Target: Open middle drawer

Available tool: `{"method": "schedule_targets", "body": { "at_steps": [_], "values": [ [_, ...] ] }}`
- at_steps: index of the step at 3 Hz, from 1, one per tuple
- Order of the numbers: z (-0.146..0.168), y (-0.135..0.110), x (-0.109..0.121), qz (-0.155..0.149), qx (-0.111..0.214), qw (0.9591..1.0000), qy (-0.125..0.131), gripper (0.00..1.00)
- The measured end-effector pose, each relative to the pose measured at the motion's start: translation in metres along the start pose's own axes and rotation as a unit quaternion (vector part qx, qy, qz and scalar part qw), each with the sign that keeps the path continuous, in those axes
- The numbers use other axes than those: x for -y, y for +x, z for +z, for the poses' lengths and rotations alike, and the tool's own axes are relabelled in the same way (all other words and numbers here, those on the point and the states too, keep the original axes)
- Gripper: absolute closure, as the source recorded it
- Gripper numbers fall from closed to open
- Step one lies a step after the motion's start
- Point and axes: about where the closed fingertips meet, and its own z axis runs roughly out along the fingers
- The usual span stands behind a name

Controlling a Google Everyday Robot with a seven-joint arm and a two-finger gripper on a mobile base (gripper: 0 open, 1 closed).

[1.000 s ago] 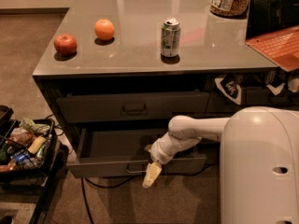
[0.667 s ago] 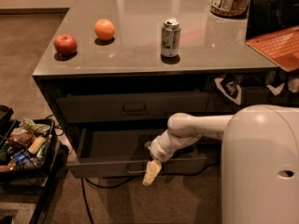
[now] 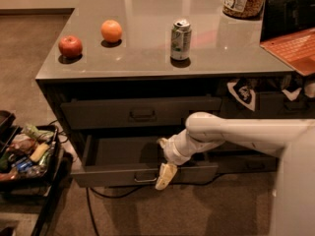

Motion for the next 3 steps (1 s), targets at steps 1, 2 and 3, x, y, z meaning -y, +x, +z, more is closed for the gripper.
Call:
{"method": "schedule_targets", "body": {
  "at_steps": [1, 2, 3],
  "values": [
    [-0.0107, 0.0115, -0.0014, -0.01, 0.004, 0.9999, 0.01, 0.19],
    [-0.0106, 0.0115, -0.0015, -0.01, 0.004, 0.9999, 0.009, 0.42],
    [-0.0106, 0.0115, -0.0015, -0.01, 0.004, 0.9999, 0.01, 0.65]
  ]
}}
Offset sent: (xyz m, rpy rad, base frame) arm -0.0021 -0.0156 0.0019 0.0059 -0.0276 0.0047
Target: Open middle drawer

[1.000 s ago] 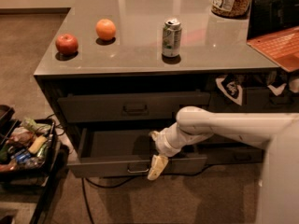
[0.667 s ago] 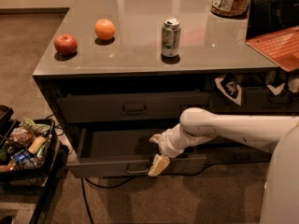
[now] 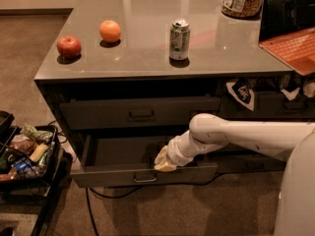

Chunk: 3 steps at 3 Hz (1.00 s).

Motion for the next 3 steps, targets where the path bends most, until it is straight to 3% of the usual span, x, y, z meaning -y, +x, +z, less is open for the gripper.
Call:
{"method": "schedule_targets", "body": {
  "at_steps": [1, 2, 3],
  "values": [
    [-0.001, 0.001, -0.004, -0.011, 0.008, 0.9999, 0.004, 0.89],
    [0.001, 0.012, 0.006, -0.035, 0.046, 0.9978, 0.031, 1.0],
    [0.01, 0.03, 0.017, -0.086, 0.071, 0.993, 0.039, 1.0]
  ]
}}
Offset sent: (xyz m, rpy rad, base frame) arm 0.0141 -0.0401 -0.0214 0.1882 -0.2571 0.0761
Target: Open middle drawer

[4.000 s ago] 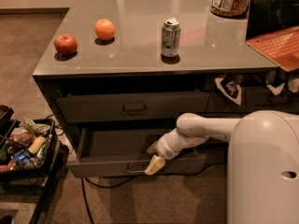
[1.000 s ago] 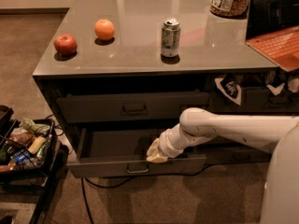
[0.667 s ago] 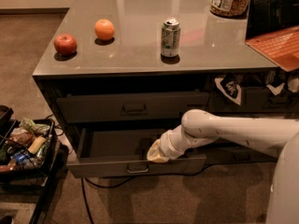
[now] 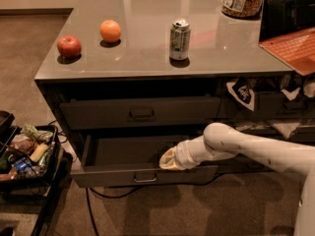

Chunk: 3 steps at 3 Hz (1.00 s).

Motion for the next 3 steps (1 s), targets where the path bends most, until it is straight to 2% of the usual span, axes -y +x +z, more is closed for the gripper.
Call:
{"method": "schedule_targets", "body": {
  "at_steps": [1, 2, 3],
  "values": [
    [0.01, 0.011, 0.015, -0.039, 0.01, 0.9992, -0.003, 1.0],
    [0.022, 0.011, 0.04, -0.063, 0.014, 0.9978, 0.013, 1.0],
    [0.031, 0.017, 0.061, -0.072, -0.019, 0.9966, 0.037, 1.0]
  ]
}}
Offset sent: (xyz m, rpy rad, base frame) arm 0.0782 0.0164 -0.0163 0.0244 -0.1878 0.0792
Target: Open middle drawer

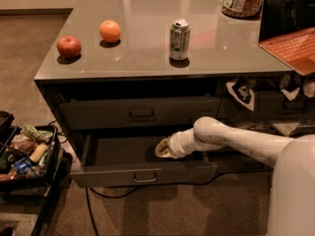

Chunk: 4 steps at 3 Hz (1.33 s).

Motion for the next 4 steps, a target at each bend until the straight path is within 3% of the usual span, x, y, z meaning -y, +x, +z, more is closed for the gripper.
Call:
{"method": "schedule_targets", "body": {
  "at_steps": [2, 4],
  "values": [
    [-0.007, 0.03, 0.007, 0.026, -0.039, 0.9964, 0.071, 1.0],
    [-0.006, 0.034, 0.008, 0.036, -0.023, 0.9965, 0.072, 1.0]
  ]
}}
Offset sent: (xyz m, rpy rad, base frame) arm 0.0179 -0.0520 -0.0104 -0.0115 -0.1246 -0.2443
